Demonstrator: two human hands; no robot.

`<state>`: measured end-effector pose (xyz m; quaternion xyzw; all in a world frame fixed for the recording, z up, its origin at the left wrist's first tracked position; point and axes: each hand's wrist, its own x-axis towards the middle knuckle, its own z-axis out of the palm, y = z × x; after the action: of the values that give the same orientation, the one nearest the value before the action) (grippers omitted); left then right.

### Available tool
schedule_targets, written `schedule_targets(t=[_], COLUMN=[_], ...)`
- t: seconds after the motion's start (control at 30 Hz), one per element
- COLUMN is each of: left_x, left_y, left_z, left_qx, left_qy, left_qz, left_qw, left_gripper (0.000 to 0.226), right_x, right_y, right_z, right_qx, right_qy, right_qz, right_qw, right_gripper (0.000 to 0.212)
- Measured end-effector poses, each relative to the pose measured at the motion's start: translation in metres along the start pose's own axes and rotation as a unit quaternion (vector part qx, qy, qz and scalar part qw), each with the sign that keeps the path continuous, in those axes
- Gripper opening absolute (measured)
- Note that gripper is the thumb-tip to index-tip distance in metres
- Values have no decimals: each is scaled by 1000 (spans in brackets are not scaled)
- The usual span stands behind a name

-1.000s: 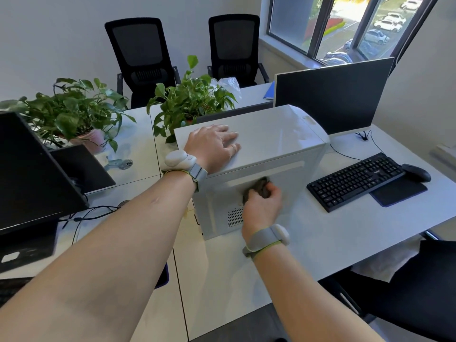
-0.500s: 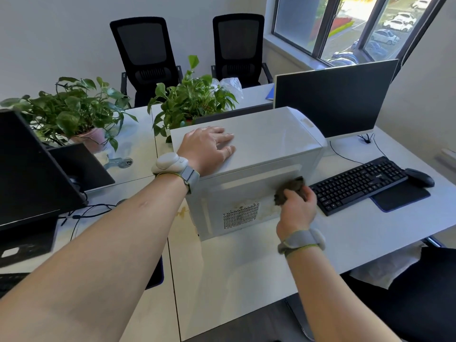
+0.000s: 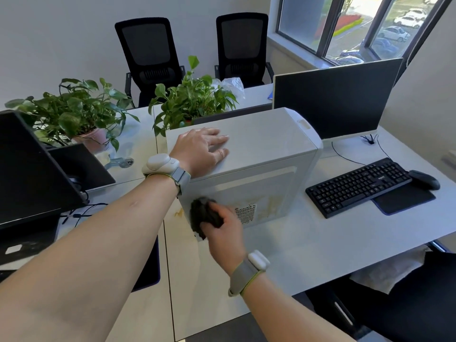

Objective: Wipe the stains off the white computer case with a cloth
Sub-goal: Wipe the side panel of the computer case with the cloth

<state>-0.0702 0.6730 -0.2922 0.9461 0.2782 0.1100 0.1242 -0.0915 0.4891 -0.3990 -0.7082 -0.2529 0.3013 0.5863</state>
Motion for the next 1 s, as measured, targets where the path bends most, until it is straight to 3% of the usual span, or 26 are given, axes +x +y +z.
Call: schedule_targets(t=[0.1, 0.2, 0.27, 0.53, 0.67, 0.73, 0.8, 0.9, 1.0], left_x=[0, 0, 0, -1, 0, 0, -1, -1, -1], left_y=[-1, 0, 2, 2, 0, 0, 1, 2, 3], left_z=[0, -1, -1, -1, -1, -1, 0, -1, 0], left_qx=[0, 4, 4, -1, -9, -9, -7, -1, 0], left_qy=[-1, 1, 2, 1, -1, 1, 2, 2, 6], left_qz=[1, 2, 1, -2, -7, -6, -3, -2, -1], left_qw=[1000, 1000, 1000, 1000, 1000, 1000, 1000, 1000, 1000], left_gripper=[46, 46, 46, 46, 46, 46, 46, 46, 46], right_x=[14, 38, 51, 41, 14, 11, 12, 32, 53], right_y=[3, 3, 5, 10, 7, 11, 12, 18, 20], right_z=[-38, -90, -109, -23, -8, -23, -46, -80, -84], right_qx=[108, 151, 162, 33, -8, 27, 115, 228, 243], right_qy=[114, 291, 342, 275, 142, 63, 104, 279, 320], right_qz=[34, 80, 105, 103, 56, 45, 67, 137, 153], right_qw=[987, 941, 920, 955, 988, 997, 986, 923, 903], right_gripper=[54, 57, 57, 46, 50, 54, 53, 41, 39])
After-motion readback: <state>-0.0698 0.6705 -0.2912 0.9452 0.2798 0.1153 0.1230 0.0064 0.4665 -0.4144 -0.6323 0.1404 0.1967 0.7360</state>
